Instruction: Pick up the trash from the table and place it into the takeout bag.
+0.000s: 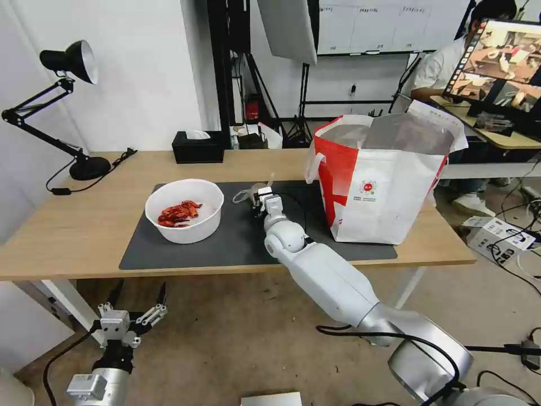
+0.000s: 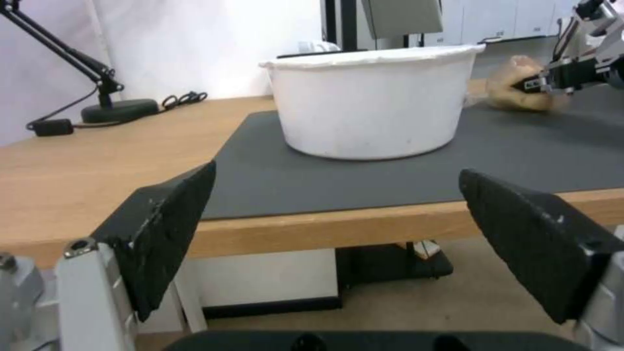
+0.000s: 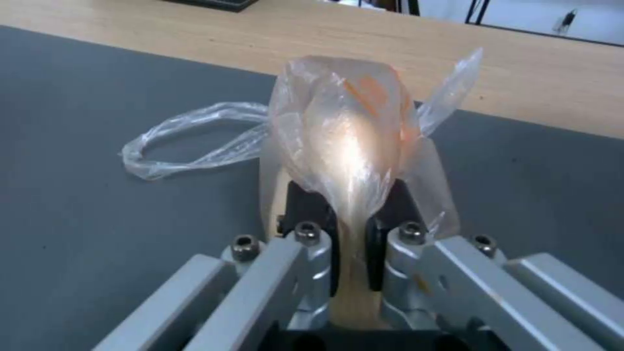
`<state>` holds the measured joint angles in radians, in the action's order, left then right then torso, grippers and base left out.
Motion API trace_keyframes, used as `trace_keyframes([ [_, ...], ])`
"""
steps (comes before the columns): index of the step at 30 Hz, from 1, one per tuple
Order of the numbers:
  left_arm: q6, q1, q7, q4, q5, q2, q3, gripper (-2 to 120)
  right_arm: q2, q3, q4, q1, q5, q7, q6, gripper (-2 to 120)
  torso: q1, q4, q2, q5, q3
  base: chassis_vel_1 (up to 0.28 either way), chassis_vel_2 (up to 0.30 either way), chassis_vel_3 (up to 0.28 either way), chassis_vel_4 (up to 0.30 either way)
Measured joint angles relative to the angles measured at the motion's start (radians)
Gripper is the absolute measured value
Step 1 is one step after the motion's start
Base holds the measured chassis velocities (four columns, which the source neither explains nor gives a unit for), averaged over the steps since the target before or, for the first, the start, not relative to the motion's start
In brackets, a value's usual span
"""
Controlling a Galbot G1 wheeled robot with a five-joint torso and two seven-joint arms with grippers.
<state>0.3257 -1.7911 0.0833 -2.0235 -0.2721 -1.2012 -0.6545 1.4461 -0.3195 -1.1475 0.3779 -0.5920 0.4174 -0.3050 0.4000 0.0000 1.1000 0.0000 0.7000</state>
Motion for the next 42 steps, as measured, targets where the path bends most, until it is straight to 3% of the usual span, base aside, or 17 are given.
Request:
trace_keyframes([
  [6, 0.000, -0.002, 0.000, -0.008, 0.000, -0.002, -0.002, 100, -0.069, -0.006, -0.135, 0.019, 0.045, 0.005, 0.035, 4, 0.000, 0.0001, 0.000, 0.0001, 0.000, 0.000, 0.000, 0.000, 0.000],
  [13, 0.000, -0.011, 0.000, -0.017, 0.002, -0.003, -0.009, 100, -0.205, 0.007, -0.384, 0.072, 0.233, 0.004, 0.102, 4, 0.000, -0.0001, 0.000, 0.0002, 0.000, 0.000, 0.000, 0.000, 0.000],
  [18, -0.002, -0.013, 0.000, -0.022, 0.008, -0.003, -0.007, 100, -0.260, 0.093, -0.540, 0.131, 0.356, 0.043, 0.179, 3, 0.000, -0.0001, 0.000, 0.0002, 0.000, 0.000, 0.000, 0.000, 0.000],
  [24, -0.009, -0.013, 0.002, -0.031, 0.013, -0.003, -0.001, 100, -0.304, 0.171, -0.641, 0.143, 0.402, 0.136, 0.149, 3, 0.000, 0.0000, 0.000, 0.0001, 0.000, 0.000, 0.000, 0.000, 0.000],
  [30, -0.010, -0.018, 0.002, -0.035, 0.017, -0.003, 0.000, 100, -0.369, 0.245, -0.714, 0.111, 0.306, 0.233, 0.024, 3, 0.000, 0.0002, 0.000, 0.0001, 0.000, 0.000, 0.000, 0.000, 0.000],
  [33, -0.010, -0.018, 0.003, -0.035, 0.025, 0.000, 0.008, 100, -0.439, 0.293, -0.718, 0.095, 0.198, 0.254, -0.034, 3, 0.000, 0.0000, 0.000, 0.0002, 0.000, 0.000, 0.000, 0.000, 0.000],
  [42, -0.015, -0.008, 0.004, -0.034, 0.039, 0.001, 0.036, 100, -0.511, 0.346, -0.722, 0.128, 0.076, 0.226, -0.093, 3, 0.000, -0.0001, 0.000, 0.0002, 0.000, 0.000, 0.000, 0.000, 0.000],
])
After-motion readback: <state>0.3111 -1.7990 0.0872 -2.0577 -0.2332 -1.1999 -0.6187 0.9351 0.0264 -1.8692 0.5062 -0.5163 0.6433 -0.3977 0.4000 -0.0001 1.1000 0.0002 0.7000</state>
